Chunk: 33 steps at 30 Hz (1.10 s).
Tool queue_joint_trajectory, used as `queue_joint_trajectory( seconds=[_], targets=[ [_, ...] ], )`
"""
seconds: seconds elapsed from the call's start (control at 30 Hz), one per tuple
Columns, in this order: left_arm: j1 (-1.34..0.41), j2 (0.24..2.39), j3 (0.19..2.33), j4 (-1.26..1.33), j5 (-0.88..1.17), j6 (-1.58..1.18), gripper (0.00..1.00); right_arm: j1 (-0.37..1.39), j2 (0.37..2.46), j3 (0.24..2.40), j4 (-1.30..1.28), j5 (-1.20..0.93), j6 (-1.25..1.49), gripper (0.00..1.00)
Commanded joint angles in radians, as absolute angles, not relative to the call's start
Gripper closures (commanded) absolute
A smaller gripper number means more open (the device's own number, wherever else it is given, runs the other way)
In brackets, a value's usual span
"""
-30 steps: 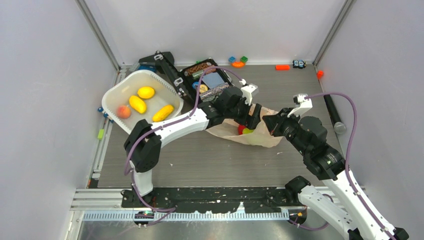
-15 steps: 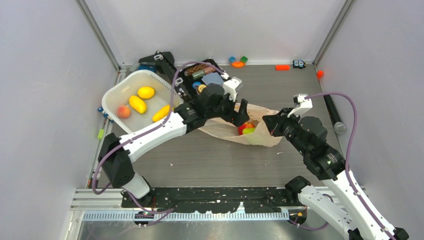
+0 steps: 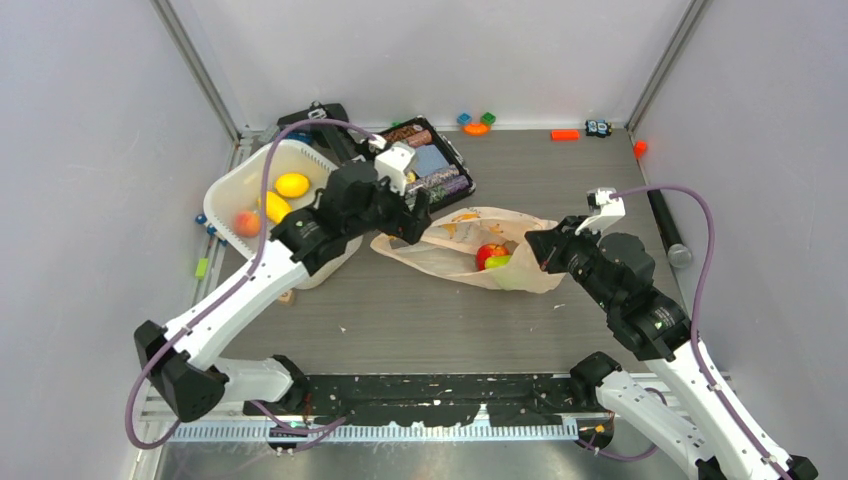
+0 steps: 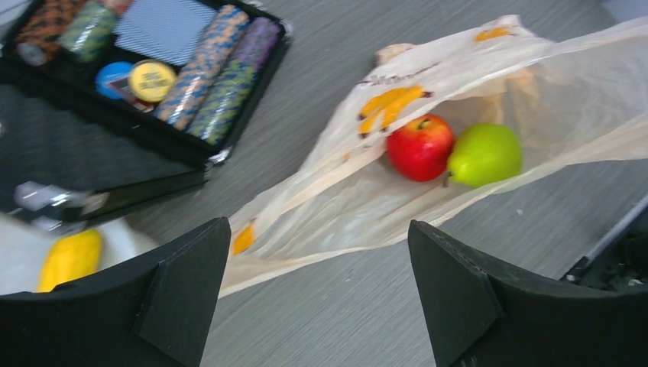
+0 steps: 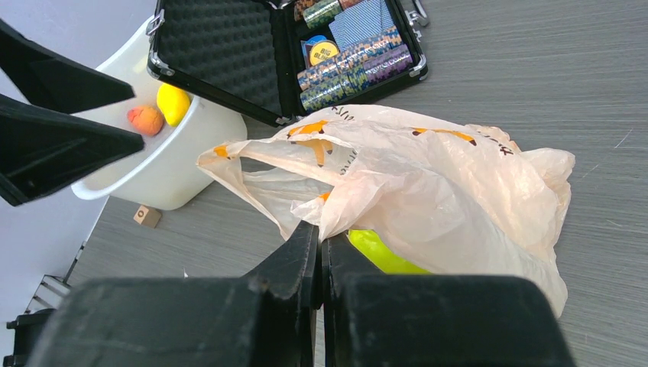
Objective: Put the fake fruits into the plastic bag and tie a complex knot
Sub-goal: Place the fake fruit in the plastic bag, then pick up the fake fruit from the bin.
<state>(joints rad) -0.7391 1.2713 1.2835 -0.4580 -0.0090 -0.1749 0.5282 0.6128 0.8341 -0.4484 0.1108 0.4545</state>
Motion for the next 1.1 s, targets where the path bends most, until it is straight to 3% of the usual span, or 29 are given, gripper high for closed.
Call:
queue_joint_trajectory(
  seconds=[0.0, 0.43, 0.73, 1.07],
  targets=[
    [-0.672, 1.193, 1.278, -0.570, -0.049, -0.093, 0.10, 0.532, 0.603, 0.854, -0.409, 0.123, 0.456, 0.95],
    [-0.264, 1.130, 1.209, -0.628, -0.160, -0.256, 0.05, 0.532, 0.599, 0.851, -0.410, 0.127, 0.455, 0.95],
    [-0.046, 1.352, 1.249, -0.526, -0.179, -0.395, 0.05, 0.532, 0.585, 0.840, -0.398, 0.123, 0.457, 0.95],
    [0.094, 1.684, 1.469, -0.586, -0.279, -0.500, 0.11, 0.532, 0.591, 0.834, -0.382, 0.118, 0.450, 0.95]
  ],
)
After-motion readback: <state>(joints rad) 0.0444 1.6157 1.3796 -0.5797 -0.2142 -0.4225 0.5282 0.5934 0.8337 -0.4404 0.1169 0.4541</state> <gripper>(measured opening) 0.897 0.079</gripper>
